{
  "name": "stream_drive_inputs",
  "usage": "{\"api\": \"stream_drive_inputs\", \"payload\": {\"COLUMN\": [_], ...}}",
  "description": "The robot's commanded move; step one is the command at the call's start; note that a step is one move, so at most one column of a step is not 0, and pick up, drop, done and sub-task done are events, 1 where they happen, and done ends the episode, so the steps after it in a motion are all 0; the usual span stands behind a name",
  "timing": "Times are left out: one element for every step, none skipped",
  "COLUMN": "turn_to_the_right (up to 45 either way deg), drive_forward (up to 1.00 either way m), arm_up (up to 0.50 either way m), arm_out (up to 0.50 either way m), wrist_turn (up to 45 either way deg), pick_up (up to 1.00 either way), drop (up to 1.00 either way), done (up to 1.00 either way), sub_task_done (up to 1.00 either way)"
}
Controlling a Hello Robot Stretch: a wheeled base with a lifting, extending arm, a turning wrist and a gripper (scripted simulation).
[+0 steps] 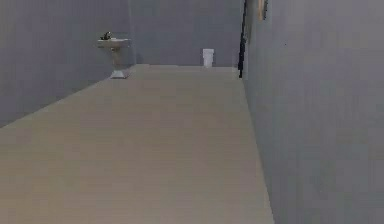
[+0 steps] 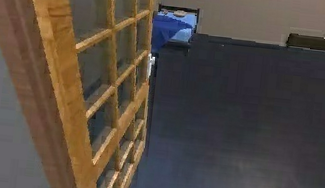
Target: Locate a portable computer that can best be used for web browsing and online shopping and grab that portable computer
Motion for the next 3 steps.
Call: {"api": "stream_drive_inputs", "payload": {"turn_to_the_right": [9.0, 0.0, 0.0], "drive_forward": [0.00, 1.00, 1.00], "arm_up": [0.00, 0.00, 0.00], "arm_out": [0.00, 0.00, 0.00], "wrist_turn": [0.0, 0.0, 0.0], "pick_up": [0.00, 0.00, 0.00], "drop": [0.00, 0.00, 0.00], "done": [0.00, 0.00, 0.00], "sub_task_done": [0.00, 0.00, 0.00]}}
